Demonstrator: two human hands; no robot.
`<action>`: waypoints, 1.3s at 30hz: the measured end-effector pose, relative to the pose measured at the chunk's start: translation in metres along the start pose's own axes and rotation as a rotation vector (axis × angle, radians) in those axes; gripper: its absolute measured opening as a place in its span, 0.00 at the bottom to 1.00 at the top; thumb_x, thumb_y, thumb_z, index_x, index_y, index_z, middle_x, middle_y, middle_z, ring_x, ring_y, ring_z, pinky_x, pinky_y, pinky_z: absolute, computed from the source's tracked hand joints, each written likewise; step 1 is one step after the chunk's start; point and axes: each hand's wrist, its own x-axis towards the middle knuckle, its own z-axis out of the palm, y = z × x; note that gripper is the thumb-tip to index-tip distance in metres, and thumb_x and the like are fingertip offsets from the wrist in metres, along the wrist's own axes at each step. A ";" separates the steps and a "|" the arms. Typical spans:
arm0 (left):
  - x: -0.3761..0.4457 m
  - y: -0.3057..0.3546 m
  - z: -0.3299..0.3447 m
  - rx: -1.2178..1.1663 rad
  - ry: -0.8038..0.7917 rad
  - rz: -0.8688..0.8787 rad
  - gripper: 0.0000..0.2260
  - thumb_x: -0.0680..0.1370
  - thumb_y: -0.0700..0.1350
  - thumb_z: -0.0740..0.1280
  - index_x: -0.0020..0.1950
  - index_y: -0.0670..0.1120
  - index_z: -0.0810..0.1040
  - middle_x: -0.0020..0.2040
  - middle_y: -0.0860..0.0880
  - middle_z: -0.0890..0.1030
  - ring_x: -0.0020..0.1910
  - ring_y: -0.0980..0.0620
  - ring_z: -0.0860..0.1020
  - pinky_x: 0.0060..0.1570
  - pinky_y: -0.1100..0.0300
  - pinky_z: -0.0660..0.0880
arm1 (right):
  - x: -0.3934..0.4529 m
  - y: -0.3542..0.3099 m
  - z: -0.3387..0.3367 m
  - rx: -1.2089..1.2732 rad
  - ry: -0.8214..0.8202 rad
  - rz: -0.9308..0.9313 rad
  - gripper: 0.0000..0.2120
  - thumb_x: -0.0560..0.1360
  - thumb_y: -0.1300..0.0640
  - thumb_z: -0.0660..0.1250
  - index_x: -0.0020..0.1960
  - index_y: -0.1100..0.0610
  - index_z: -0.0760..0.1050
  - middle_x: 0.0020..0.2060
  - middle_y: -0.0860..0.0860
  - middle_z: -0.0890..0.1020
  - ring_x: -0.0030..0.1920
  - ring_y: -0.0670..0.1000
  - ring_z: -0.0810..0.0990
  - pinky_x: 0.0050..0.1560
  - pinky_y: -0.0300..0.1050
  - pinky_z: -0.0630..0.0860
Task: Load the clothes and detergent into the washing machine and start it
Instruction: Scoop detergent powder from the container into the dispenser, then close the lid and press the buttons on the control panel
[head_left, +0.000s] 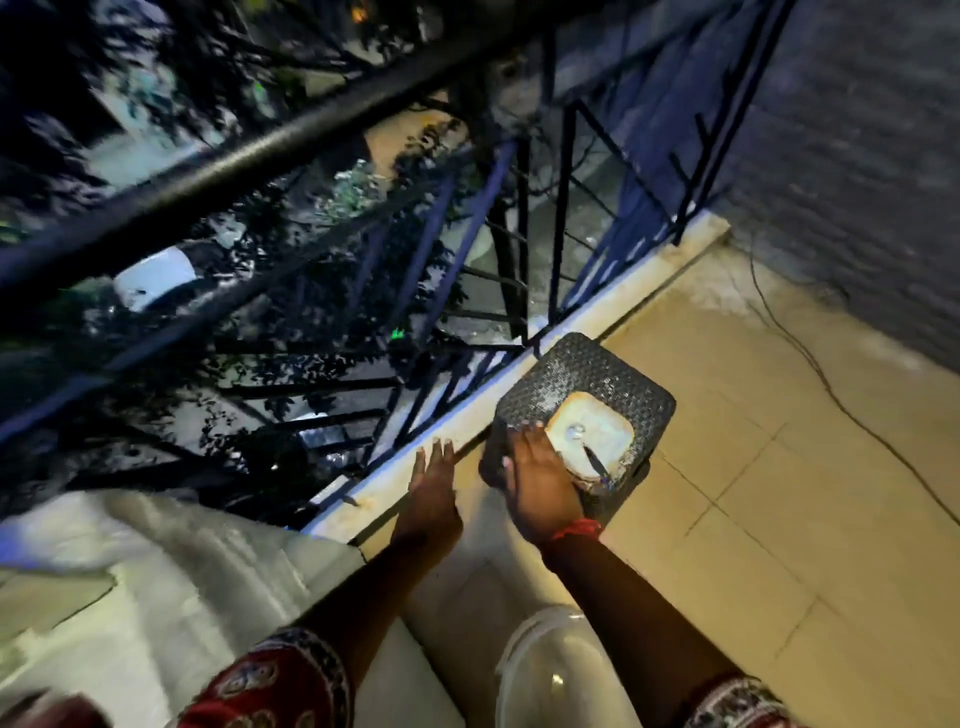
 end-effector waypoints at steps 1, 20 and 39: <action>-0.014 -0.001 -0.016 0.033 0.034 -0.003 0.33 0.77 0.32 0.53 0.79 0.46 0.43 0.80 0.49 0.45 0.78 0.47 0.42 0.76 0.50 0.51 | -0.003 -0.021 -0.002 -0.063 -0.021 -0.049 0.24 0.81 0.53 0.52 0.76 0.58 0.58 0.75 0.57 0.59 0.77 0.57 0.53 0.75 0.58 0.54; -0.272 -0.175 -0.173 0.134 0.352 -0.296 0.33 0.72 0.35 0.50 0.78 0.45 0.49 0.77 0.50 0.44 0.78 0.45 0.49 0.73 0.45 0.57 | -0.145 -0.327 0.057 -0.333 -0.302 -0.506 0.28 0.72 0.48 0.53 0.66 0.57 0.75 0.67 0.54 0.75 0.66 0.53 0.75 0.53 0.62 0.78; -0.423 -0.352 -0.120 0.271 0.157 -0.408 0.28 0.58 0.45 0.71 0.58 0.39 0.81 0.63 0.41 0.76 0.70 0.46 0.62 0.74 0.46 0.43 | -0.262 -0.466 0.172 -0.576 -0.679 -0.785 0.30 0.80 0.53 0.52 0.78 0.59 0.45 0.78 0.54 0.48 0.77 0.52 0.44 0.73 0.63 0.45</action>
